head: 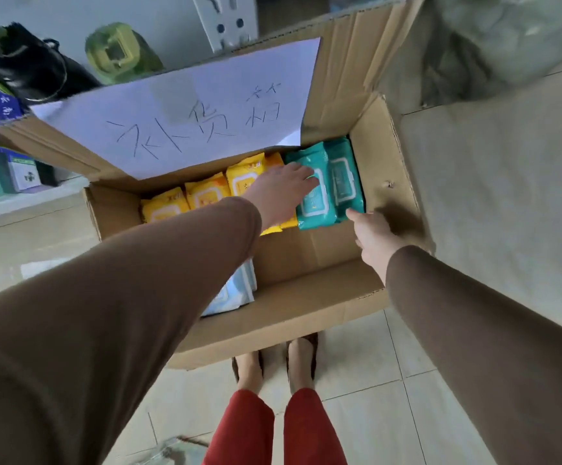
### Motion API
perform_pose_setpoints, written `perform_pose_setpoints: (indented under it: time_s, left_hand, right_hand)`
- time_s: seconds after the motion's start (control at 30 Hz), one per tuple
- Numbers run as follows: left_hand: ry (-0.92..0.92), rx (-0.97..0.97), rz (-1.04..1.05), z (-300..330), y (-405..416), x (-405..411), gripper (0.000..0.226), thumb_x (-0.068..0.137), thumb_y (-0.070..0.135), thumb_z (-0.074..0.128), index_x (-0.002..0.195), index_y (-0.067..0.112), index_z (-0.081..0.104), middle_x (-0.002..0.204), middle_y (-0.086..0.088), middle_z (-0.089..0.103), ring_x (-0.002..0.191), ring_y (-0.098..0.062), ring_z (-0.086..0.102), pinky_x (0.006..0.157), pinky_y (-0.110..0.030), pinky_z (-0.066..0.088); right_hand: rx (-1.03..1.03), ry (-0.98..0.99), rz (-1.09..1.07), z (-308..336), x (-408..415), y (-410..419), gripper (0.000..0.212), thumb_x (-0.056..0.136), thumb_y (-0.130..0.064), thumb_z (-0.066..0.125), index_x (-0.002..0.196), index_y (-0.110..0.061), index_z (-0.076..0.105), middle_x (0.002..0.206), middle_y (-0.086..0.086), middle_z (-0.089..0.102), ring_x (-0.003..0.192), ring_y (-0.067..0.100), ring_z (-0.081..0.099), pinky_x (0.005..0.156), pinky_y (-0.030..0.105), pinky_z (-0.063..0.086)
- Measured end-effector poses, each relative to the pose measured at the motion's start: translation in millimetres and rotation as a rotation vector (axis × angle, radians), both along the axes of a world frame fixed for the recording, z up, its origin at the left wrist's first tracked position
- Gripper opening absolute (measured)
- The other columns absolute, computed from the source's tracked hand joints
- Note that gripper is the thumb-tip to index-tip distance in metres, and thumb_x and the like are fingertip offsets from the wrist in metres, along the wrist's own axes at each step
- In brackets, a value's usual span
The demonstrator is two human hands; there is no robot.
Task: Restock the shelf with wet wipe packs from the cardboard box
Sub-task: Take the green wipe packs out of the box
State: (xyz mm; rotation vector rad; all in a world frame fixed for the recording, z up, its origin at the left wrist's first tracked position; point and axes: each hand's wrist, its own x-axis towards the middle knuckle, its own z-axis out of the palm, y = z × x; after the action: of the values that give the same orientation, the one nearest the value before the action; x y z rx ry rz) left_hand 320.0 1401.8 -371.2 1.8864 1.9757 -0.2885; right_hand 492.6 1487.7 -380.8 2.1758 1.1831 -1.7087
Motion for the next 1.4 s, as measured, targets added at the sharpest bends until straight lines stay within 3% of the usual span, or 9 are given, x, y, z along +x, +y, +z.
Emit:
perform_pose_setpoints:
  time_s: [0.2,0.3,0.4,0.63,0.83,1.0,1.2,1.3,1.4]
  left_hand:
    - [0.188,0.058,-0.289,-56,52,-3,0.083,0.085,0.011,0.067,0.155,0.021,0.023,0.162,-0.004,0.021,0.15,-0.025,0.019,0.119,-0.043,0.023]
    - [0.275,0.089,-0.446,-74,63,-10,0.071,0.085,0.013,0.065,0.149,0.021,0.035,0.16,-0.003,0.028,0.149,-0.024,0.021,0.119,-0.046,0.02]
    - [0.296,0.085,-0.531,-74,71,-13,0.063,0.079,0.014,0.068,0.136,0.02,0.044,0.13,-0.003,0.058,0.124,-0.028,0.048,0.105,-0.044,0.035]
    - [0.37,0.097,-0.722,-39,72,-18,0.019,0.081,0.019,0.061,0.097,0.025,0.068,0.102,0.006,0.061,0.11,-0.026,0.047,0.104,-0.043,0.035]
    - [0.193,0.08,-0.44,28,33,-35,0.027,0.082,0.038,0.069,0.1,0.023,0.057,0.1,0.005,0.068,0.098,-0.023,0.06,0.082,-0.035,0.046]
    - [0.154,-0.069,-0.169,49,-19,-44,0.038,0.084,0.057,0.06,0.112,0.032,0.053,0.099,0.01,0.063,0.097,-0.015,0.059,0.06,-0.027,0.04]
    - [0.033,-0.204,0.157,104,-82,-42,0.042,0.083,0.062,0.059,0.115,0.035,0.049,0.106,0.01,0.061,0.104,-0.016,0.057,0.067,-0.032,0.046]
    - [-0.042,-0.205,0.327,161,-125,-42,0.043,0.08,0.058,0.066,0.113,0.034,0.052,0.105,0.006,0.061,0.102,-0.019,0.058,0.067,-0.031,0.039]
    - [-0.09,-0.173,0.536,233,-176,-49,0.054,0.073,0.059,0.07,0.121,0.042,0.052,0.106,0.002,0.064,0.101,-0.023,0.06,0.076,-0.034,0.048]
  right_hand:
    - [-0.154,0.066,-0.391,-48,-19,13,0.051,0.096,-0.03,0.063,0.143,-0.016,0.046,0.146,0.005,0.046,0.133,0.024,0.043,0.111,0.039,0.035]
    - [-0.149,0.144,-0.543,-72,-22,16,0.027,0.096,-0.028,0.062,0.12,-0.017,0.059,0.136,0.003,0.057,0.113,0.019,0.057,0.092,0.031,0.047]
    - [-0.165,0.243,-0.641,-84,-23,17,0.013,0.097,-0.025,0.06,0.086,-0.019,0.058,0.096,0.0,0.065,0.077,0.011,0.059,0.06,0.025,0.045]
    - [-0.185,0.319,-0.655,-91,-15,18,0.02,0.083,-0.033,0.076,0.093,-0.021,0.063,0.117,0.001,0.068,0.099,0.017,0.058,0.077,0.025,0.045]
    - [-0.186,0.433,-0.633,-87,-20,21,0.059,0.065,-0.036,0.09,0.116,-0.015,0.068,0.112,0.008,0.075,0.112,0.028,0.068,0.11,0.046,0.044]
    - [-0.182,0.494,-0.505,-62,-41,23,0.024,0.085,-0.026,0.077,0.103,-0.012,0.067,0.083,0.008,0.077,0.081,0.025,0.073,0.076,0.037,0.058]
    - [-0.066,0.446,-0.333,16,-15,-9,0.054,0.076,-0.029,0.084,0.124,-0.014,0.065,0.117,0.012,0.072,0.103,0.031,0.072,0.087,0.045,0.059]
    - [0.013,0.453,-0.19,96,-4,-32,0.041,0.082,-0.018,0.079,0.12,-0.012,0.067,0.105,0.009,0.075,0.091,0.025,0.074,0.068,0.031,0.061]
    - [0.096,0.422,0.006,186,-12,-60,0.041,0.08,-0.017,0.081,0.118,-0.016,0.066,0.107,0.007,0.074,0.095,0.026,0.073,0.072,0.031,0.059]
